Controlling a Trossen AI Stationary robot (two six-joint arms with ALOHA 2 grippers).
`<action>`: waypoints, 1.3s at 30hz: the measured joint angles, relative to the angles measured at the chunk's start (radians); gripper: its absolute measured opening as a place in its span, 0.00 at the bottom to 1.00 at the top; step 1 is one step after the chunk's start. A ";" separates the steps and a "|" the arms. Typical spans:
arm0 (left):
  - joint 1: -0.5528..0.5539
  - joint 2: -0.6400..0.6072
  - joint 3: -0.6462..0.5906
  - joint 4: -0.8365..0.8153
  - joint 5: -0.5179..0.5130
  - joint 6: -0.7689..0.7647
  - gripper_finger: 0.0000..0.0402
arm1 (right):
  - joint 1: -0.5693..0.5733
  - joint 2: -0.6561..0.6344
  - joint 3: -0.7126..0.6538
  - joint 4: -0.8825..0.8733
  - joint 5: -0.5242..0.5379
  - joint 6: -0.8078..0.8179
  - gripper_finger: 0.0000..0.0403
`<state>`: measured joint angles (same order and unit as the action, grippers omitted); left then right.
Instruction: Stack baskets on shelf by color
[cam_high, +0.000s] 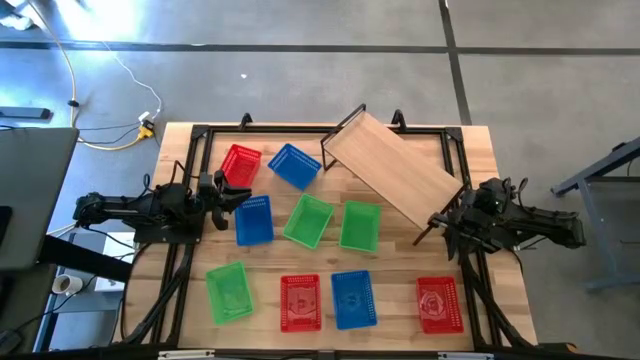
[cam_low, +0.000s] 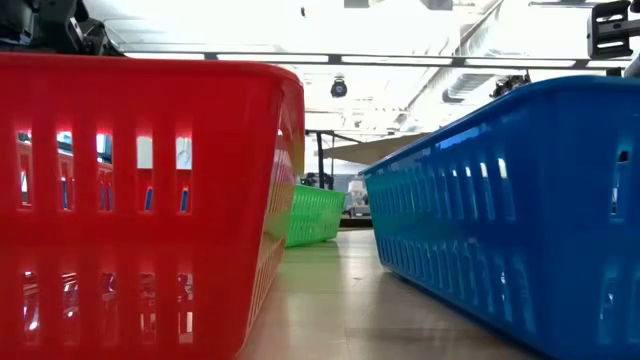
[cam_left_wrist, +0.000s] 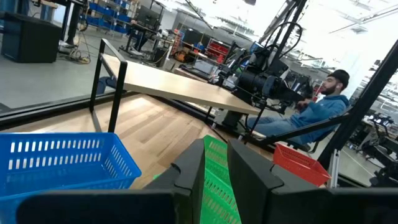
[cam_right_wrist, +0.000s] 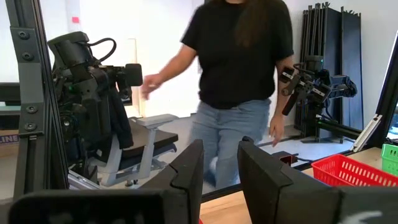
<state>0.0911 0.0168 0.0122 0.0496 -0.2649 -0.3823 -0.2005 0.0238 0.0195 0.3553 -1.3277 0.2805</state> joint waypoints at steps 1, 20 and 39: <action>0.000 0.000 0.000 0.000 0.000 0.000 0.16 | 0.000 0.000 0.000 0.000 0.000 0.000 0.22; 0.000 0.000 0.000 0.000 0.000 0.000 0.16 | 0.000 0.000 0.000 0.000 0.000 0.000 0.22; 0.000 0.000 0.000 0.000 0.000 0.000 0.16 | 0.000 0.000 0.000 0.000 0.124 0.039 0.22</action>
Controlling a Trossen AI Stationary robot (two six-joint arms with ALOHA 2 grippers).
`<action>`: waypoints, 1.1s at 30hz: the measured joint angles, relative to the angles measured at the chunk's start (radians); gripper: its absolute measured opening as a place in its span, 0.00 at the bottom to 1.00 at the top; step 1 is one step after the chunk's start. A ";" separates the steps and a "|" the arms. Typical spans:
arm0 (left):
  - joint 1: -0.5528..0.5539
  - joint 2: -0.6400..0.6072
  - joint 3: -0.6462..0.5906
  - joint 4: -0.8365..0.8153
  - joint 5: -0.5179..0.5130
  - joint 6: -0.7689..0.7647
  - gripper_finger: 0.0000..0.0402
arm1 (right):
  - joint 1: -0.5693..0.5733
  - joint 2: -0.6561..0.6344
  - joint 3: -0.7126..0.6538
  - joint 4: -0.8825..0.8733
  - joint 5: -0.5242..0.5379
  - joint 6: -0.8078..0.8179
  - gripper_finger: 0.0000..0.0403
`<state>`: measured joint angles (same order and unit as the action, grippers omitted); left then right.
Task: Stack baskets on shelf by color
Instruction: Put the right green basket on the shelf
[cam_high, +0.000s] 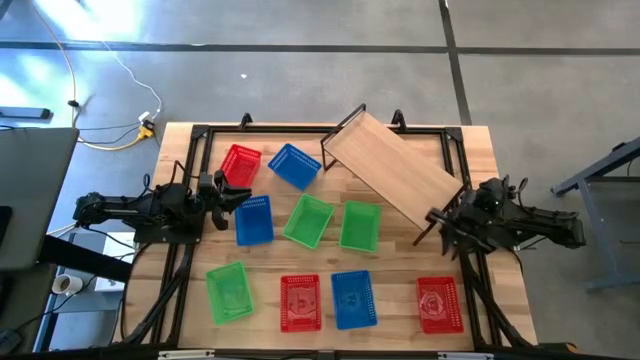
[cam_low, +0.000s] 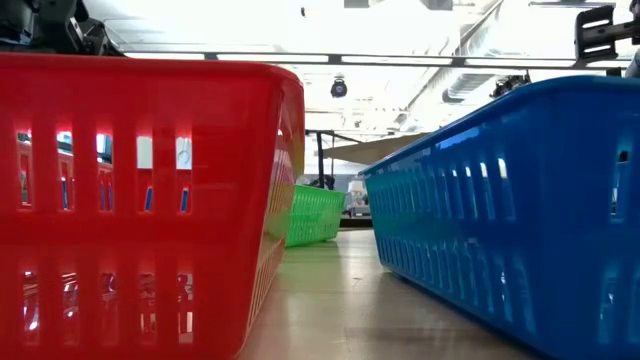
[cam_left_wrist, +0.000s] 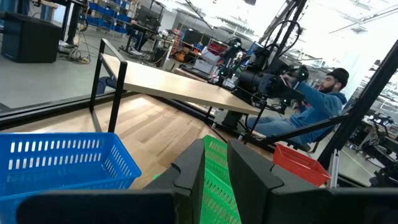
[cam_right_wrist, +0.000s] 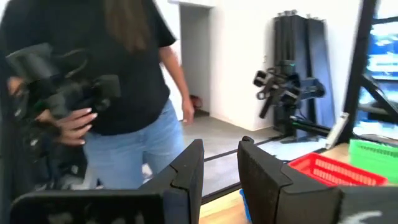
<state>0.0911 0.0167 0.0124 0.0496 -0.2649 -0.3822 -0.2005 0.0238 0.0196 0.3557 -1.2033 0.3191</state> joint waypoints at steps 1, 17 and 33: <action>0.000 0.000 0.000 0.000 0.000 0.000 0.16 | 0.000 0.000 0.000 0.000 0.013 0.024 0.22; 0.000 0.000 0.000 0.000 0.000 0.000 0.16 | 0.000 0.000 0.000 0.023 0.293 0.313 0.22; 0.000 0.000 0.000 0.000 0.000 0.000 0.16 | 0.000 0.005 0.053 0.290 0.392 0.684 0.22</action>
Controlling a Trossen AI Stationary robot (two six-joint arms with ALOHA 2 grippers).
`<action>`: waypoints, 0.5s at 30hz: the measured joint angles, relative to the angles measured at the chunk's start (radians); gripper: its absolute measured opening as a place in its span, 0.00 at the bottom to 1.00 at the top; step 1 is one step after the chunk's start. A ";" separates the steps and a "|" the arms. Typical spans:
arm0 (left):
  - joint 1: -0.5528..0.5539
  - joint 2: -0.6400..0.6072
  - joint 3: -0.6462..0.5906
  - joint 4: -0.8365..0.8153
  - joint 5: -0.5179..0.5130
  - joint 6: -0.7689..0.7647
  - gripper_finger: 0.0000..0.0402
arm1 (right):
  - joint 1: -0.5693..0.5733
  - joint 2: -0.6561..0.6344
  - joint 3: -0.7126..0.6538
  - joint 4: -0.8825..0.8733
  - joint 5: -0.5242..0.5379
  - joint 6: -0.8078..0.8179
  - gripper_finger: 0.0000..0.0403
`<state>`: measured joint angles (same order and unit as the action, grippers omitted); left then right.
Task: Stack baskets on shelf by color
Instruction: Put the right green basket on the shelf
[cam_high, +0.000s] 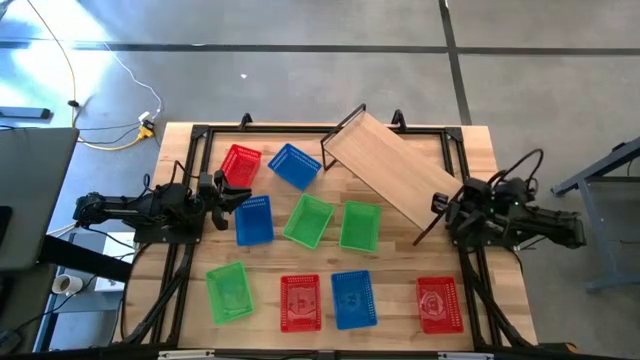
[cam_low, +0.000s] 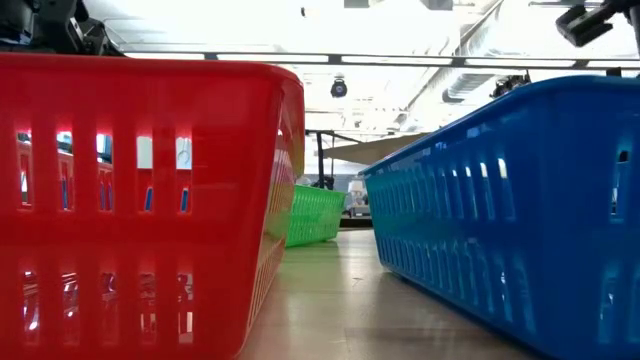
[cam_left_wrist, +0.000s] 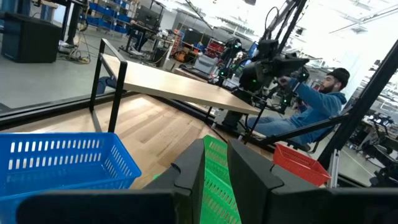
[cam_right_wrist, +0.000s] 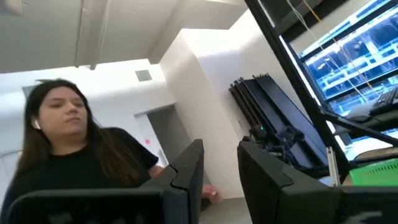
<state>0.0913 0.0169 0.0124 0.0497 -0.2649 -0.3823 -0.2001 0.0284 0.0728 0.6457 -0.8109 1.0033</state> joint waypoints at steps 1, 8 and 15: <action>0.000 0.000 0.000 0.000 0.000 0.000 0.16 | 0.000 0.003 0.027 -0.035 0.006 -0.017 0.22; 0.000 0.000 0.000 0.000 0.000 0.000 0.16 | 0.000 0.066 0.286 -0.515 0.133 -0.198 0.22; 0.000 0.000 0.000 0.000 0.000 0.000 0.16 | 0.000 0.223 0.500 -0.714 0.307 -0.183 0.22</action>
<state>0.0913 0.0169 0.0124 0.0496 -0.2651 -0.3820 -0.2001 0.2516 0.5732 -0.0681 -0.5043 0.8200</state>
